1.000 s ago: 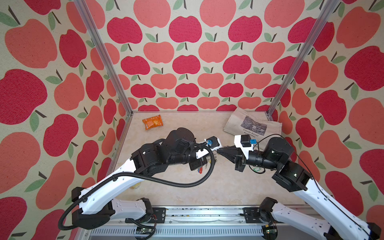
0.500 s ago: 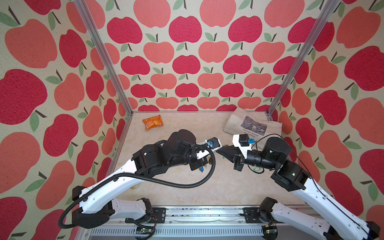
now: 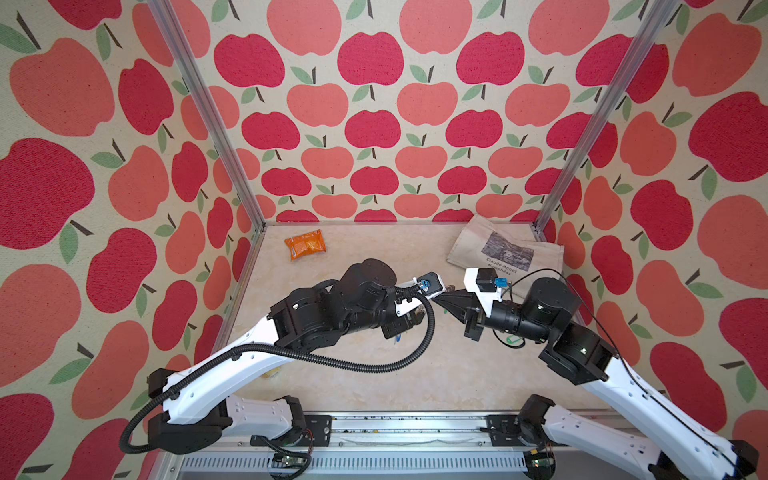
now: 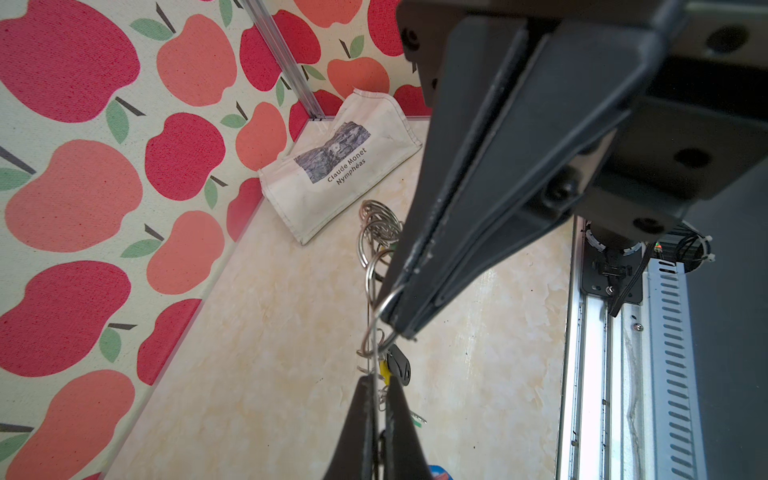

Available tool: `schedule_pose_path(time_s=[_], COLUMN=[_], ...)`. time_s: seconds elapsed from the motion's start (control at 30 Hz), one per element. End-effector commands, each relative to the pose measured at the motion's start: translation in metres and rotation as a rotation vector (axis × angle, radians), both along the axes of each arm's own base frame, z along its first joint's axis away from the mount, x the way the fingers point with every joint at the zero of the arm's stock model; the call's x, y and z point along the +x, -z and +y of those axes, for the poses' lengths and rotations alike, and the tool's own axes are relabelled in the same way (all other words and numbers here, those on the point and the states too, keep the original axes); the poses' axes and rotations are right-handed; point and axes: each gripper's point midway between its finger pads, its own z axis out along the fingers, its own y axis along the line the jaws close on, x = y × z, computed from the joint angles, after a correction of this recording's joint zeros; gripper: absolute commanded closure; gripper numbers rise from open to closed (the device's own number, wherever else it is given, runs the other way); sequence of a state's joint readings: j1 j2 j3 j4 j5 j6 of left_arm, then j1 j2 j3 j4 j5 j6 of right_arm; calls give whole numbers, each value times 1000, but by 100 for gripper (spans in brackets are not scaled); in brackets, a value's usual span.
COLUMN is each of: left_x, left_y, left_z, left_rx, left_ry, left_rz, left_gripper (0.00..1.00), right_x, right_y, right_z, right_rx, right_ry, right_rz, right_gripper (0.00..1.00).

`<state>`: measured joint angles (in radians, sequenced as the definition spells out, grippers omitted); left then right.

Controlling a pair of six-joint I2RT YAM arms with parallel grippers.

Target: Put the keys on the keyring

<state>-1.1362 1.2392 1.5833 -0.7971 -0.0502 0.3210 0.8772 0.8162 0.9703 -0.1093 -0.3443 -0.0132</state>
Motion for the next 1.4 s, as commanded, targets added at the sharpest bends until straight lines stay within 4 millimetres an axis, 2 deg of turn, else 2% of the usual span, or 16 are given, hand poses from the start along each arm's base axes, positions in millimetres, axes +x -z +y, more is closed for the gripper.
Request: schedule_pose_path(time_s=[0.0, 0.3, 0.57, 0.7, 0.87, 0.93, 1.03, 1.17, 1.3, 1.37], left_x=[-20, -36, -45, -38, -36, -29, -27, -36, -43, -45], left_y=[-27, -26, -23, -5, 11, 10, 7, 2, -13, -14], left_z=[-23, -43, -57, -61, -62, -55, -50, -63, -71, -73], left_rx=[-127, -156, -182, -89, 23, 29, 5, -72, -169, -190], left_ry=[87, 152, 176, 137, 115, 90, 84, 121, 167, 177], left_rz=[27, 96, 172, 115, 58, 25, 37, 99, 135, 169], left_gripper=[100, 100, 100, 100, 100, 100, 100, 100, 100, 100], right_x=[26, 40, 54, 54, 57, 54, 56, 54, 57, 55], right_y=[-10, -3, -3, 0, 1, -1, -6, -15, -10, -11], right_z=[-8, -4, -12, -3, -9, -11, -23, -25, -19, -17], right_rx=[88, 90, 135, 94, 58, 39, 58, 132, 216, 268], right_ry=[154, 201, 298, 262, 298, 289, 339, 323, 305, 284], right_rz=[-8, 14, 9, 36, 33, 31, 19, 41, 64, 72], right_gripper=[100, 100, 100, 100, 100, 100, 100, 100, 100, 100])
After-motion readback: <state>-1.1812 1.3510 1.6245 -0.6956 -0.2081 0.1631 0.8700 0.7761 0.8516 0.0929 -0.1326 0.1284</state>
